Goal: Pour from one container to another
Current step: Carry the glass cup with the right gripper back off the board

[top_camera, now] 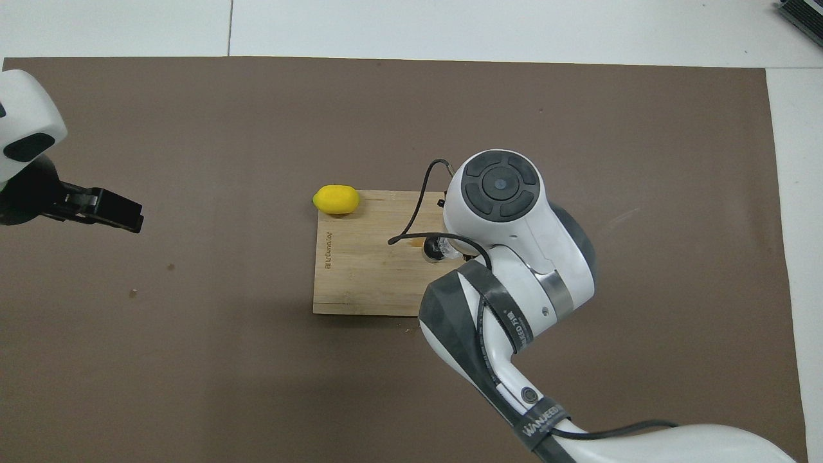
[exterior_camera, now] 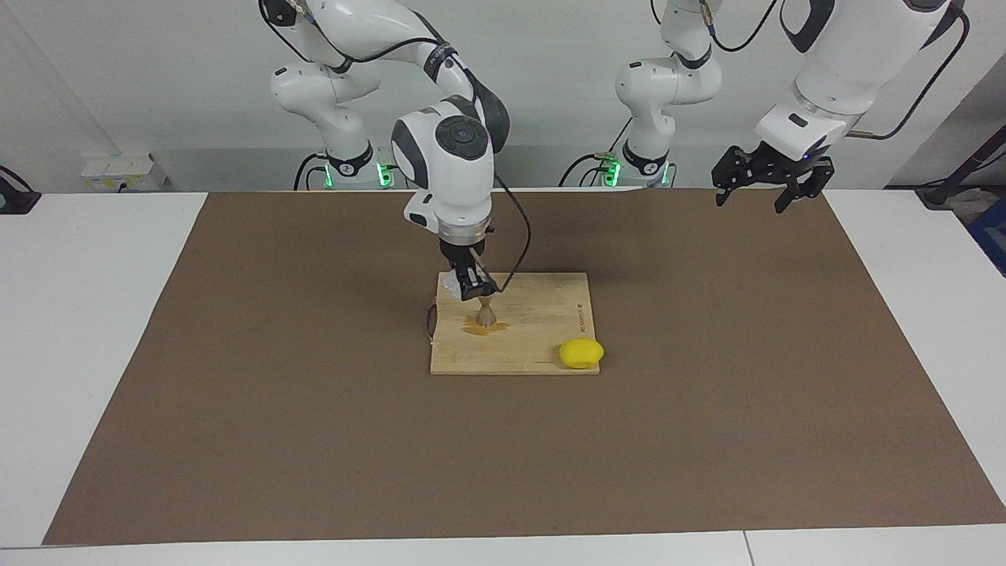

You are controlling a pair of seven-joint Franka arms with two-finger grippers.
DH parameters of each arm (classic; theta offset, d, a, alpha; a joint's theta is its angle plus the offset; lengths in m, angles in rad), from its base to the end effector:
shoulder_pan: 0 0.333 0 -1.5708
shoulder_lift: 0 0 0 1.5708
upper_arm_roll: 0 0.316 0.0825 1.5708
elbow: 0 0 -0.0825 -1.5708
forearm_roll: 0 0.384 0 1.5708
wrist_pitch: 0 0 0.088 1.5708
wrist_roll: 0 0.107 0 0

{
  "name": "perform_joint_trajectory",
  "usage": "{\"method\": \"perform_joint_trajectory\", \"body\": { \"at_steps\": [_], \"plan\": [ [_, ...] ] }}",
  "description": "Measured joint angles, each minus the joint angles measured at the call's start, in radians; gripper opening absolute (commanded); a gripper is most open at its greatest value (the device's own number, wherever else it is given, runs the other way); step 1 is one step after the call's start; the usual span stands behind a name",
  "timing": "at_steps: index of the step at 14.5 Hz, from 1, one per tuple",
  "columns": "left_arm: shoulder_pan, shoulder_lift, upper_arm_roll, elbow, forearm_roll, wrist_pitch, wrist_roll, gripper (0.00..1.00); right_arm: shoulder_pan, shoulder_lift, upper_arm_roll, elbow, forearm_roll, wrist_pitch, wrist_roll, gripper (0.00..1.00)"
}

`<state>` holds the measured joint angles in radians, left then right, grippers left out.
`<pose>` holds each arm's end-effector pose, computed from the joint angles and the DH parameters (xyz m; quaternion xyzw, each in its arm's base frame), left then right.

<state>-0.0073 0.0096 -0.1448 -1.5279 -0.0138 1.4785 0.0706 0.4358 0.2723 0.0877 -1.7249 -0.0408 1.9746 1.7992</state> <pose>0.5416 -0.0842 0.6315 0.9933 -0.1115 -0.0297 0.0064 0.5522 0.3109 0.4231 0.8073 -0.5900 0.0020 0.0126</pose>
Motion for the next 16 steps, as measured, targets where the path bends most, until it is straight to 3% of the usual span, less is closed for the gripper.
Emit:
{"method": "perform_joint_trajectory", "body": {
  "at_steps": [4, 7, 16],
  "plan": [
    [-0.006, 0.0, 0.003, 0.002, 0.004, 0.022, -0.005, 1.0, -0.04, 0.01, 0.0, -0.001, 0.083, 0.016, 0.0, 0.0],
    [0.003, 0.0, 0.018, 0.002, 0.007, 0.03, -0.005, 1.0, -0.087, 0.016, -0.001, -0.011, 0.213, 0.02, -0.052, 0.0],
    [0.047, 0.0, 0.023, -0.001, 0.009, 0.033, -0.005, 1.0, -0.427, 0.004, -0.006, -0.156, 0.649, 0.03, -0.424, 0.0]
  ]
}}
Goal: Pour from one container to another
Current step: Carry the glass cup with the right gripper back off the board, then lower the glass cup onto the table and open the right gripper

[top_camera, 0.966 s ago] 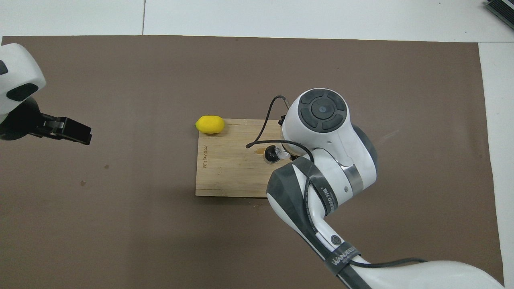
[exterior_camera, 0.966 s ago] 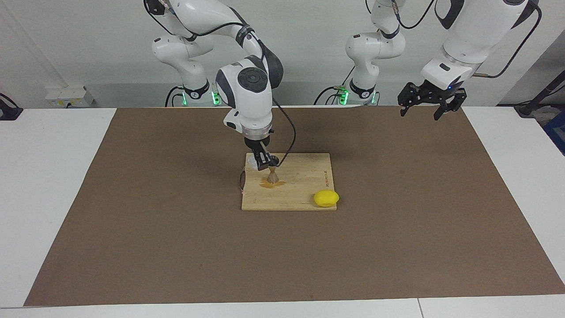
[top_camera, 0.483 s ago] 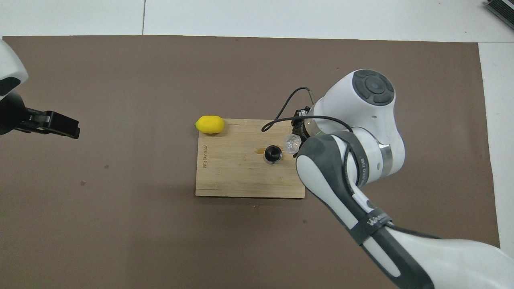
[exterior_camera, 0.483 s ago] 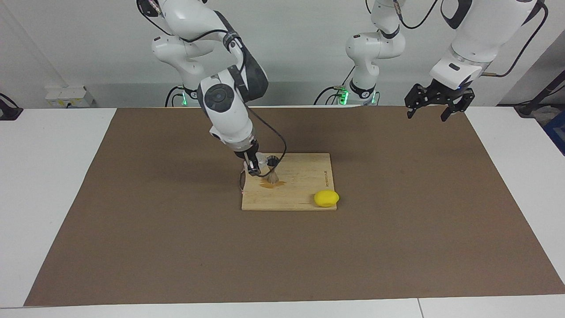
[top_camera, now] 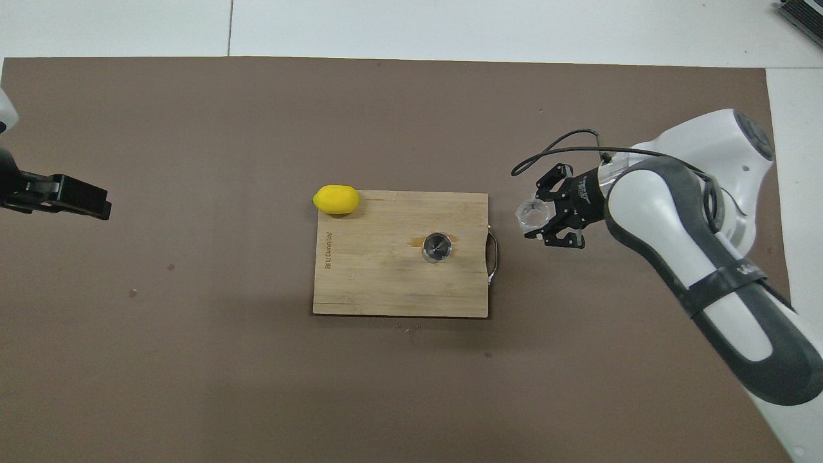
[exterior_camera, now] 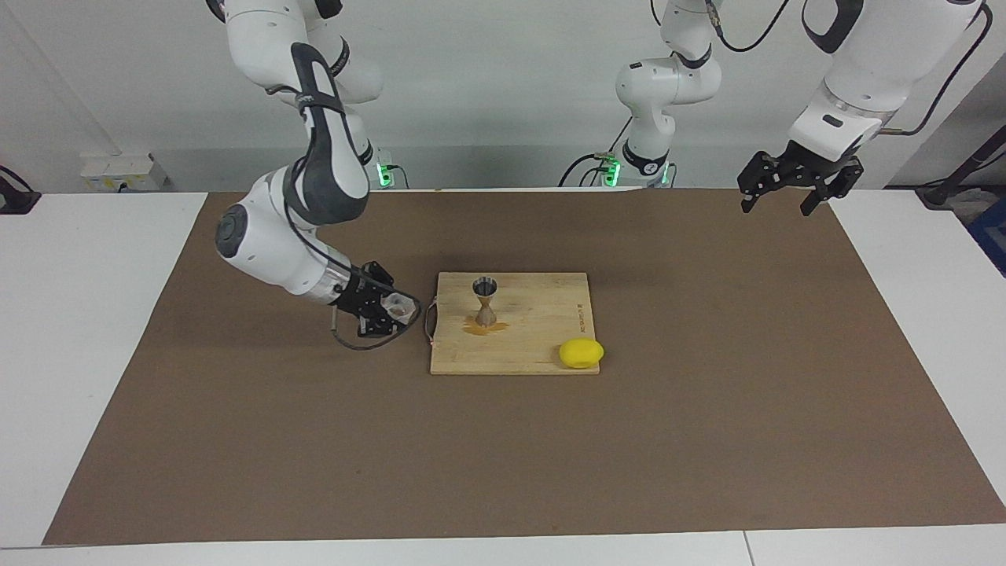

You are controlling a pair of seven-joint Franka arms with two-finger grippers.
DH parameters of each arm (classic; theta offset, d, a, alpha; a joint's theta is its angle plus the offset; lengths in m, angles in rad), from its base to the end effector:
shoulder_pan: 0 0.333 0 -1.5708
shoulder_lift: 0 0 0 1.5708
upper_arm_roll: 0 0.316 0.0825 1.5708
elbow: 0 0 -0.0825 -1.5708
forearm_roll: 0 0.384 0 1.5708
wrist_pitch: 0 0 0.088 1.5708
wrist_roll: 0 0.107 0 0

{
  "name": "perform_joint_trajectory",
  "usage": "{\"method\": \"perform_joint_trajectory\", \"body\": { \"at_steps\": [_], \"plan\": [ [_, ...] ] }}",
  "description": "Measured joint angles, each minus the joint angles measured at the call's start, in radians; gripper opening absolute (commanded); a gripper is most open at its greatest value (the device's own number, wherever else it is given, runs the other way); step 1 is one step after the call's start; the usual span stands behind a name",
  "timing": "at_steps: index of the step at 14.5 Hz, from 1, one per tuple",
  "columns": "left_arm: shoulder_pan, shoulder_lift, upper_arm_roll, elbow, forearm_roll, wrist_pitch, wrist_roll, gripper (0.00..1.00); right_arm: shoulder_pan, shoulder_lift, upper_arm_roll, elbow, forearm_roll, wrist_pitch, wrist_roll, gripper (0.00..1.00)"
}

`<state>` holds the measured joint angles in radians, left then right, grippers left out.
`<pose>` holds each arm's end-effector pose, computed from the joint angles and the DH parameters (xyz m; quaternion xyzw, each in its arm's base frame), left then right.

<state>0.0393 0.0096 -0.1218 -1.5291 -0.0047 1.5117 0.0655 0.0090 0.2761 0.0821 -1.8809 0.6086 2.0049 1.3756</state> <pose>0.5499 -0.0456 0.6337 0.9972 -0.0740 -0.0135 0.0028 0.6024 0.0870 0.3620 -0.6712 0.6855 0.2367 0.1532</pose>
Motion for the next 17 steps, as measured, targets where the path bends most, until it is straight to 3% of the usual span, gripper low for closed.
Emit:
{"method": "perform_joint_trajectory", "body": {
  "at_steps": [7, 11, 15, 16, 17],
  "plan": [
    [-0.001, 0.0, -0.003, -0.007, 0.0, -0.001, 0.0, 1.0, -0.201, 0.0, 0.0, -0.083, 0.072, -0.064, -0.272, 0.0],
    [-0.003, 0.0, -0.004, -0.008, 0.001, -0.002, 0.0, 1.0, -0.328, 0.074, 0.0, -0.091, 0.091, -0.102, -0.462, 0.0],
    [-0.004, 0.0, -0.004, -0.008, 0.001, -0.002, 0.0, 1.0, -0.367, 0.119, 0.0, -0.094, 0.11, -0.102, -0.555, 0.03],
    [-0.004, 0.0, -0.004, -0.008, 0.001, -0.002, 0.0, 1.0, -0.369, 0.122, 0.0, -0.1, 0.118, -0.102, -0.564, 0.26],
    [-0.004, 0.0, -0.003, -0.008, 0.001, -0.002, 0.0, 1.0, -0.369, 0.122, 0.001, -0.108, 0.121, -0.102, -0.566, 0.7]
  ]
}}
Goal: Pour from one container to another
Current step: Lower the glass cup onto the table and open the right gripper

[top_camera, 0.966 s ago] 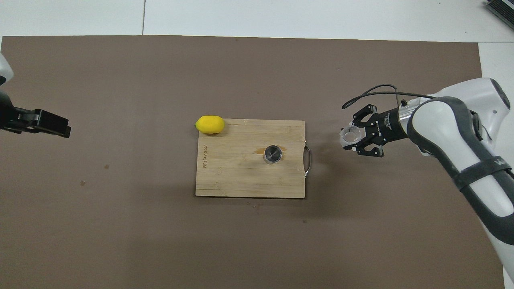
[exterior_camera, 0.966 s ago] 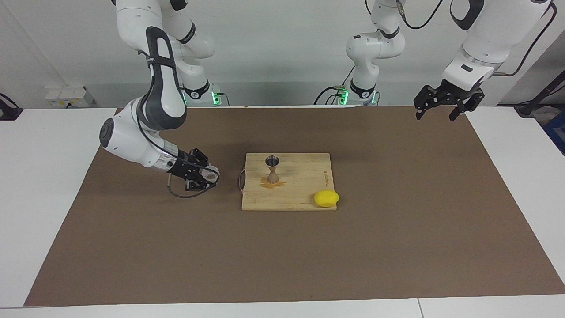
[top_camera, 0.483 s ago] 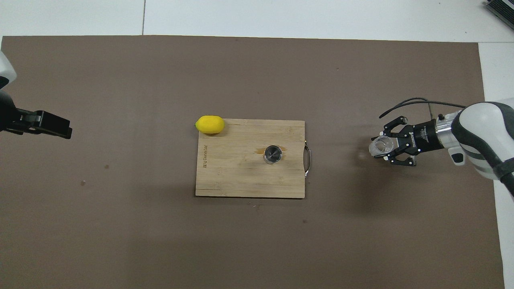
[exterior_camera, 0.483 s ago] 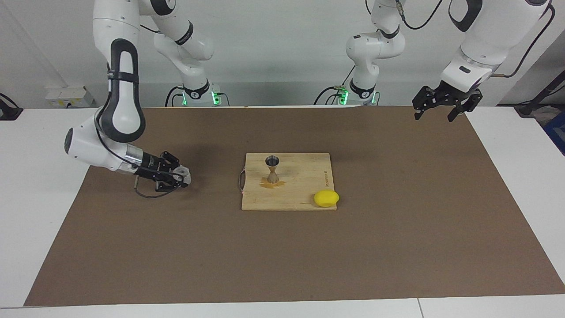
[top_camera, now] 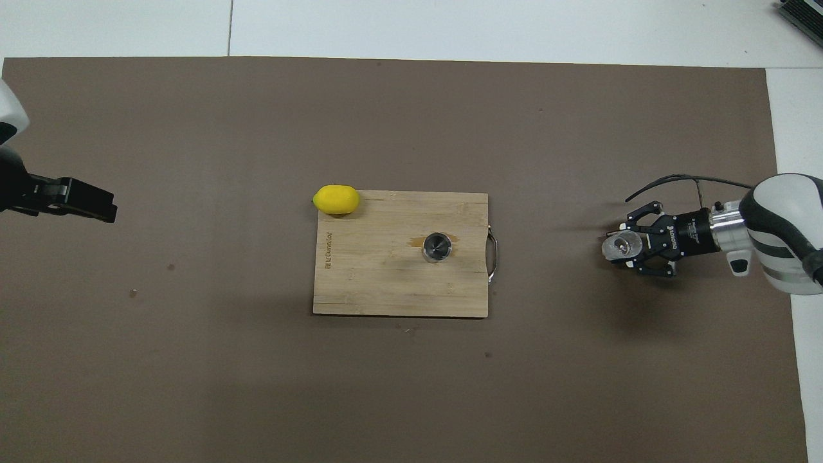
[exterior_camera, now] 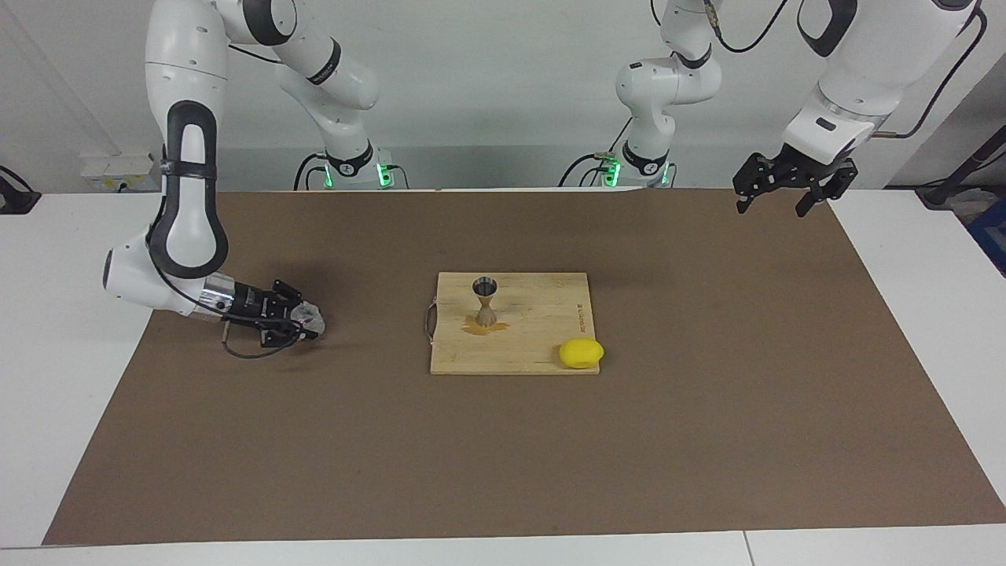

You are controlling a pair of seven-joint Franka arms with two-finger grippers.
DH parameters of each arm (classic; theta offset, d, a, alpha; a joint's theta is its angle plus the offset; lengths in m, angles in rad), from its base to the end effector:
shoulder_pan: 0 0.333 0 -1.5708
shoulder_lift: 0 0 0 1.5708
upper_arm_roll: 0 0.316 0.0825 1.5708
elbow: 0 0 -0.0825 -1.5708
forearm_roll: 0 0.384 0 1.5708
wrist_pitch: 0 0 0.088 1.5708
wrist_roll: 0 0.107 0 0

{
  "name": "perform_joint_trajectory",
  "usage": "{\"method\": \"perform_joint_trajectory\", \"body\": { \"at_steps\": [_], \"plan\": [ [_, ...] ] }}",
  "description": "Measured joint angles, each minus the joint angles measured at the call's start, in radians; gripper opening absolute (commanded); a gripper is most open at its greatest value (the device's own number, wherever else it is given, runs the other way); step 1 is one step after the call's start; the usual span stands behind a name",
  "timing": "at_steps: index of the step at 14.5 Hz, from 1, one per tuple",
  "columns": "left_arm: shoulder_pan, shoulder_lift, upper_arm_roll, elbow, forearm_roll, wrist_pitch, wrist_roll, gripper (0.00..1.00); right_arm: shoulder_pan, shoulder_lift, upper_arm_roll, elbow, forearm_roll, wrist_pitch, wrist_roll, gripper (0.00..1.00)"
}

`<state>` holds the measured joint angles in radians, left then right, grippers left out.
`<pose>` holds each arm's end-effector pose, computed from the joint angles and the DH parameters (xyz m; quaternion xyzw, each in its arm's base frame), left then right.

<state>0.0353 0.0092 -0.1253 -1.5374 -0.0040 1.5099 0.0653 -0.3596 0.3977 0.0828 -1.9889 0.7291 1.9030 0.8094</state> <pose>0.5490 -0.0497 0.6299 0.9968 -0.0777 -0.0183 0.0023 0.5552 -0.1085 0.2485 -0.6724 0.6310 0.3001 0.2444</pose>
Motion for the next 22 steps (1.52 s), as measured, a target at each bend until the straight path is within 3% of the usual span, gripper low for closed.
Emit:
{"method": "perform_joint_trajectory", "body": {
  "at_steps": [1, 9, 15, 22],
  "plan": [
    [0.0, 0.0, 0.0, 0.0, 0.0, 0.0, 0.0, 1.0, 0.0, 0.0, 0.0, -0.007, 0.0, 0.002, 0.0, 1.0],
    [0.0, 0.0, 0.0, 0.0, 0.0, 0.0, 0.0, 1.0, -0.079, -0.018, -0.004, -0.024, -0.019, 0.013, -0.024, 1.0],
    [0.0, 0.0, 0.0, 0.0, 0.0, 0.0, 0.0, 1.0, -0.068, -0.163, 0.003, -0.025, -0.279, 0.012, -0.077, 1.0],
    [0.0, 0.0, 0.0, 0.0, 0.0, 0.0, 0.0, 1.0, 0.168, -0.298, 0.014, 0.019, -0.574, 0.013, -0.449, 1.0]
  ]
}}
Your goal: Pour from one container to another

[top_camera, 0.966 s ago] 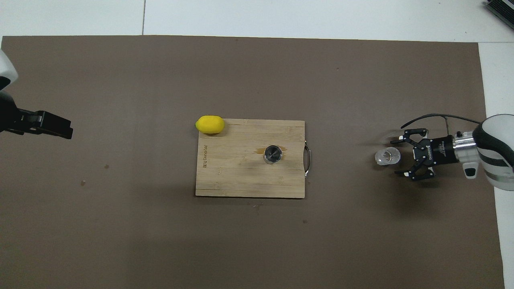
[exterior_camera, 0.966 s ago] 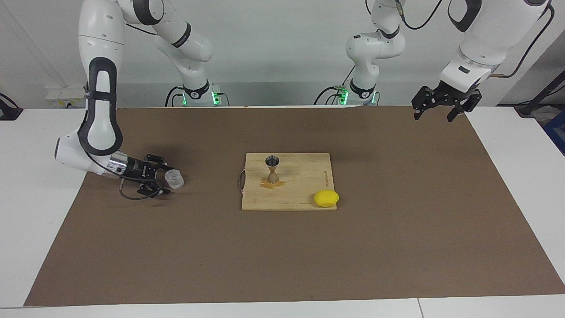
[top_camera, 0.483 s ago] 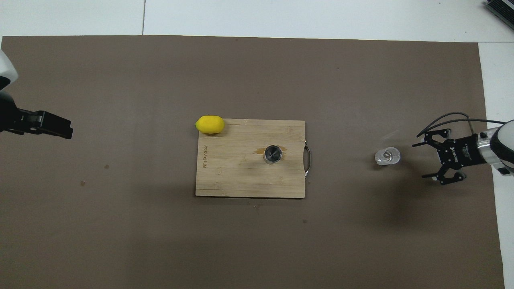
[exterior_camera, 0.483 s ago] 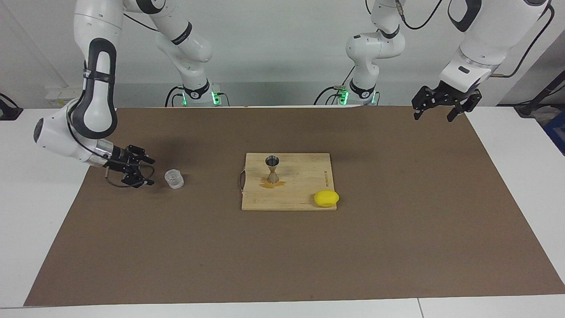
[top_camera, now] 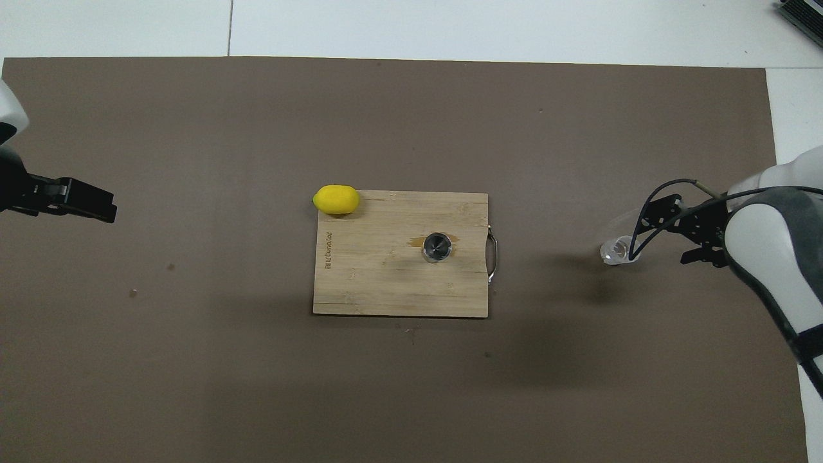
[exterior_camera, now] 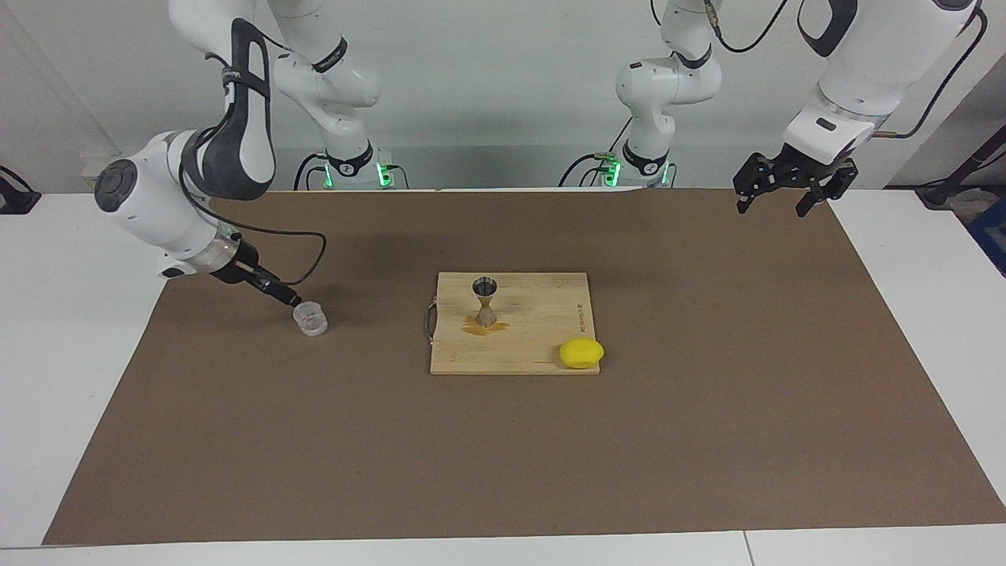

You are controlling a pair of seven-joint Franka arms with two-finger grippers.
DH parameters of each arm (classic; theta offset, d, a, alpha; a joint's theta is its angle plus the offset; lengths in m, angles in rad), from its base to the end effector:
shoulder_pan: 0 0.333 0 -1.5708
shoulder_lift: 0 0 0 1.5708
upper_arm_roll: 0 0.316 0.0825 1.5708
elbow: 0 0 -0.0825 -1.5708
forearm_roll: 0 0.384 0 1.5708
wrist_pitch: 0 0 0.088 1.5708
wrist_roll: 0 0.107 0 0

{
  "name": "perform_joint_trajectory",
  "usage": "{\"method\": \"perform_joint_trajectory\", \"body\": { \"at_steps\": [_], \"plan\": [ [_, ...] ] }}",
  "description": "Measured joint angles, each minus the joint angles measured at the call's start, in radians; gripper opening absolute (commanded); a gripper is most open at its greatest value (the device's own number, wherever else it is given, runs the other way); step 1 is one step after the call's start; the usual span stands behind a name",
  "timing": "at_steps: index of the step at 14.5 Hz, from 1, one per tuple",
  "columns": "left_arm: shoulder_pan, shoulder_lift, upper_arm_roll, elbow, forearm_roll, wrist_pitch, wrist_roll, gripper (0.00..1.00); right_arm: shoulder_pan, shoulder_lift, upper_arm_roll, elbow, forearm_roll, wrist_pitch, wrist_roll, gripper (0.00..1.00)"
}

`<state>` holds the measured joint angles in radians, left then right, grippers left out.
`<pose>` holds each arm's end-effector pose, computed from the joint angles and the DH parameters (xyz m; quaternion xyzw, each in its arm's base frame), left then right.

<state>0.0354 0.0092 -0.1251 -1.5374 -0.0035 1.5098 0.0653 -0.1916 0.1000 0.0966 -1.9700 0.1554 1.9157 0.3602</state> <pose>0.5491 -0.0494 0.6299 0.9968 -0.0775 -0.0184 0.0021 0.5596 -0.0433 0.4096 -0.9609 0.2550 0.0861 0.0648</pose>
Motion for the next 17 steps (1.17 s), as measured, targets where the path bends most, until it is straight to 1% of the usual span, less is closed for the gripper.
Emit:
{"method": "perform_joint_trajectory", "body": {
  "at_steps": [3, 5, 6, 9, 12, 15, 17],
  "plan": [
    [0.0, 0.0, 0.0, 0.0, 0.0, 0.0, 0.0, 1.0, 0.114, -0.047, 0.003, 0.021, -0.132, 0.0, -0.016, 1.0],
    [0.0, 0.0, 0.0, 0.0, 0.0, 0.0, 0.0, 1.0, 0.163, -0.084, 0.005, 0.049, -0.169, -0.02, -0.017, 1.0],
    [0.0, 0.0, 0.0, 0.0, 0.0, 0.0, 0.0, 1.0, 0.173, -0.098, 0.006, 0.075, -0.175, -0.05, -0.018, 1.0],
    [0.0, 0.0, 0.0, 0.0, 0.0, 0.0, 0.0, 1.0, 0.171, -0.117, 0.001, 0.186, -0.177, -0.158, -0.059, 1.0],
    [0.0, 0.0, 0.0, 0.0, 0.0, 0.0, 0.0, 1.0, 0.161, -0.117, -0.005, 0.288, -0.177, -0.242, -0.099, 1.0],
    [0.0, 0.0, 0.0, 0.0, 0.0, 0.0, 0.0, 1.0, 0.15, -0.104, -0.008, 0.387, -0.176, -0.335, -0.118, 1.0],
    [0.0, 0.0, 0.0, 0.0, 0.0, 0.0, 0.0, 1.0, 0.147, -0.087, -0.009, 0.435, -0.176, -0.38, -0.152, 1.0]
  ]
}}
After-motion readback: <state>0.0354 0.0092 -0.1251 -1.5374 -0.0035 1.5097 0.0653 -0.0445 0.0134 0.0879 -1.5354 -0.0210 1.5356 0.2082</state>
